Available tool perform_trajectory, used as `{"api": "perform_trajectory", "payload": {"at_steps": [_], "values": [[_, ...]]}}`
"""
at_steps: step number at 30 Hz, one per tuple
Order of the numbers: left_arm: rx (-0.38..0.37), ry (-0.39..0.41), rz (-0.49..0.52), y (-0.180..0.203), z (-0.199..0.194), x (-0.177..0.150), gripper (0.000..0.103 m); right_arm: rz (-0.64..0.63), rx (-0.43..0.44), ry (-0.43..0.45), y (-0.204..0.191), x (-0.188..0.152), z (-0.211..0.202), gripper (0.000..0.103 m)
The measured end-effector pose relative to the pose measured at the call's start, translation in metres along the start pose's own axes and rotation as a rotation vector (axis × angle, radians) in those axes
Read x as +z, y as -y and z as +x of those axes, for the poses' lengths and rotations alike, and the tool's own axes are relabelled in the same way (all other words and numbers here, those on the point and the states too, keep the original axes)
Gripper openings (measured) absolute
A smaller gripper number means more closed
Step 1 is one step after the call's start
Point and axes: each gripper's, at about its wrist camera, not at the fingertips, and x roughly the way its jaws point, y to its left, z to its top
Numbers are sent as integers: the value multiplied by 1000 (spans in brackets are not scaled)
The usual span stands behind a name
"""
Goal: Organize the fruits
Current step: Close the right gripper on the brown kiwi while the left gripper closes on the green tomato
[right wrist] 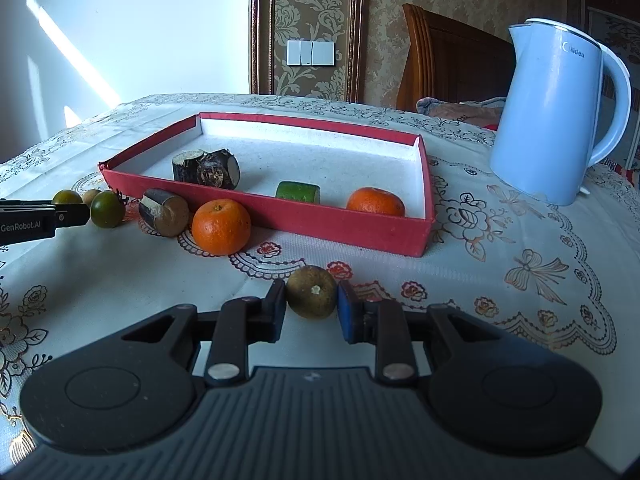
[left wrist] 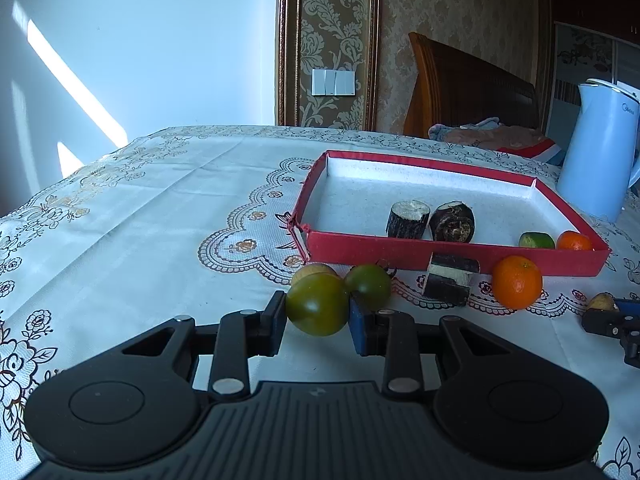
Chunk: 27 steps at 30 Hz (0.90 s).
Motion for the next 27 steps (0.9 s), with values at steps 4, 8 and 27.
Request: {"api": "perform_trajectory", "payload": {"at_steps": [4, 8, 27], "values": [[3, 1, 6, 1, 0, 0, 32, 10, 5, 12, 1, 0, -2, 25], [8, -2, 7, 1, 1, 0, 32, 19, 13, 18, 3, 0, -2, 25], [26, 23, 10, 1, -4, 0, 32, 33, 21, 40, 5, -1, -7, 25]]}}
